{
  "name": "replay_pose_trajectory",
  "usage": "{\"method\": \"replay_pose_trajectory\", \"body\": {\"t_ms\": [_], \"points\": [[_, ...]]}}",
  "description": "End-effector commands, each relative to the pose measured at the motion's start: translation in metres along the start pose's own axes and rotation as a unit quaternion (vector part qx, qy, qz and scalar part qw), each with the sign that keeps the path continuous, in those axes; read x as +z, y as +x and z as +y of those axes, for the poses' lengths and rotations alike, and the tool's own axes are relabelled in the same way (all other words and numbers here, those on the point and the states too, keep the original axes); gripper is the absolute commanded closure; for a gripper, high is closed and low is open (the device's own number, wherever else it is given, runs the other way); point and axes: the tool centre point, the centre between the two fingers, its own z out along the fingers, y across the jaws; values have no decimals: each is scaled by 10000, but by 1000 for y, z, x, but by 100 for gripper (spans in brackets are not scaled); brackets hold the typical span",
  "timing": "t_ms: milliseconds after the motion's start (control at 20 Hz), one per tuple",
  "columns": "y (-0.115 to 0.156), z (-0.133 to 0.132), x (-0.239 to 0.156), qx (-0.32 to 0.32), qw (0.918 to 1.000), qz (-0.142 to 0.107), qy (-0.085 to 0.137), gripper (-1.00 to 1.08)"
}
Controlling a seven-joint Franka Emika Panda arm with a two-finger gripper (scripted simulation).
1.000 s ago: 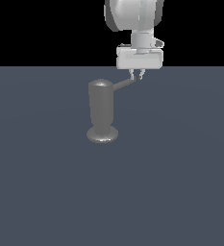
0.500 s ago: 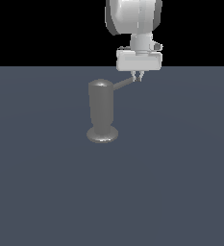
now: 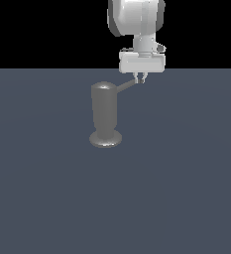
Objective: Turn on the faucet by rotating a designated handle.
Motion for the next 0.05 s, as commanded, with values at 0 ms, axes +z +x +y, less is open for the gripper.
{"method": "replay_pose_trajectory", "body": {"t_ms": [0], "points": [[4,-3,6,-14,10000,1,9,108]]}}
